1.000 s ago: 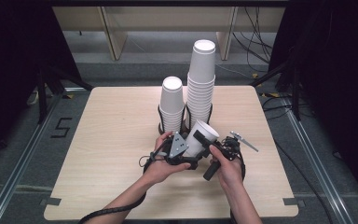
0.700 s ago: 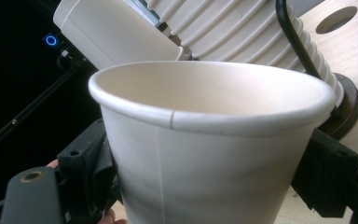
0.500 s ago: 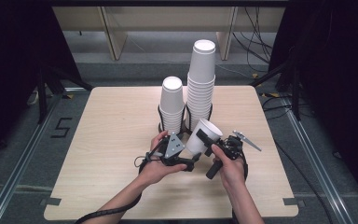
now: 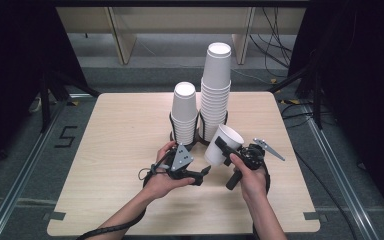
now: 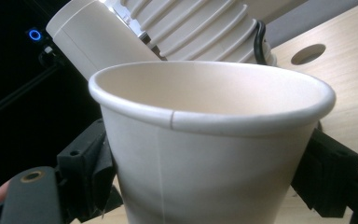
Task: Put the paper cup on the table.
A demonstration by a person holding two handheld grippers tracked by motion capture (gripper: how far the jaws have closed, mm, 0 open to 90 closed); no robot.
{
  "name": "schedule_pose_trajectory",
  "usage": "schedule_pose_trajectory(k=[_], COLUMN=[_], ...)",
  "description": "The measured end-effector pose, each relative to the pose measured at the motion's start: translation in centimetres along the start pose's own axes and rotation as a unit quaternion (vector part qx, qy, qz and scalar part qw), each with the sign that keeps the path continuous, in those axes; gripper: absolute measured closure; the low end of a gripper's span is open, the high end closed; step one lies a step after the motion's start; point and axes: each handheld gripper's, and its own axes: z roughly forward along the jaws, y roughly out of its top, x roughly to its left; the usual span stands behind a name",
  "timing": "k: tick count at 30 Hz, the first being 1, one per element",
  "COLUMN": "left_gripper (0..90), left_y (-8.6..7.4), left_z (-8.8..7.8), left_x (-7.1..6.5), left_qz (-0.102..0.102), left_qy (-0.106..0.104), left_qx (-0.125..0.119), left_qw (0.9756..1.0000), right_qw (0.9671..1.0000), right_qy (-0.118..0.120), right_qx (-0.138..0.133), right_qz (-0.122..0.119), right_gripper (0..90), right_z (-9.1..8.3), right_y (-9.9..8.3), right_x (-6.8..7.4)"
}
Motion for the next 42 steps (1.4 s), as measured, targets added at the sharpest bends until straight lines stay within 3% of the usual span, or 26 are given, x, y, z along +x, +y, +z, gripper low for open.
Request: schedule_pose_trajectory(k=[12,13,15,17,18,23,25,27,28,29,32,33,37,38,39,42], left_gripper=[11.5,11.5,11.5,11.6,11.6,11.9,12.0,12.1,12.2,12.4,12.6,12.7,12.8,12.8,12.8,13.0], left_y=[-0.8,-0.8,-1.0,-1.1,-1.2,-2.0,-2.3,-2.6,-2.7,-2.9,-3.4,-3.5,-4.1,-4.3,-4.4,-4.9], left_z=[-1.6,-1.7,-2.0,-2.2,-2.3,-3.0,-3.2,-3.5,-3.6,-3.7,-4.3,-4.4,-5.1,-5.2,-5.5,-5.7], left_x=[0.7,0.7,0.9,1.1,1.2,1.5,1.7,1.9,1.9,1.9,1.7,1.7,1.4,1.4,1.4,1.5], left_qz=[0.001,-0.001,-0.002,-0.003,-0.003,-0.007,-0.006,-0.01,-0.011,-0.013,-0.02,-0.022,-0.025,-0.026,-0.028,-0.036], left_qy=[0.006,0.007,0.006,0.008,0.01,0.015,0.017,0.022,0.024,0.025,0.028,0.028,0.03,0.03,0.033,0.035], left_qx=[0.008,0.007,0.005,0.007,0.008,0.011,0.009,0.014,0.016,0.013,0.012,0.013,0.012,0.009,0.012,0.007], left_qw=[0.9999,1.0,1.0,0.9999,0.9999,0.9998,0.9998,0.9996,0.9995,0.9995,0.9994,0.9993,0.9992,0.9992,0.999,0.9987], right_qw=[0.9982,0.9972,0.9971,0.9949,0.9951,0.99,0.9896,0.9854,0.9867,0.984,0.9841,0.9816,0.9785,0.9737,0.9748,0.9694], right_qy=[-0.031,-0.03,-0.046,-0.056,-0.058,-0.074,-0.077,-0.09,-0.087,-0.093,-0.093,-0.098,-0.101,-0.111,-0.109,-0.117], right_qx=[-0.013,-0.018,-0.013,-0.016,-0.015,-0.022,-0.023,-0.028,-0.028,-0.032,-0.036,-0.038,-0.039,-0.042,-0.043,-0.046], right_qz=[-0.049,-0.066,-0.06,-0.082,-0.078,-0.118,-0.12,-0.142,-0.135,-0.149,-0.147,-0.159,-0.176,-0.195,-0.19,-0.211], right_gripper=[18.4,18.5,18.4,18.4,18.4,18.3,18.3,18.2,18.2,18.2,18.1,18.1,17.9,17.9,17.9,17.7], right_z=[-0.4,-0.4,-0.5,-0.6,-0.6,-0.8,-0.8,-0.9,-1.0,-1.1,-1.3,-1.3,-1.4,-1.6,-1.6,-1.7], right_y=[0.9,1.0,1.1,1.4,1.4,2.1,2.3,2.5,2.5,2.7,2.8,2.8,2.9,3.1,3.0,3.2], right_x=[-0.4,-0.6,-0.5,-0.8,-0.8,-1.4,-1.5,-1.8,-1.7,-1.9,-1.7,-1.8,-1.7,-1.8,-1.7,-1.8])
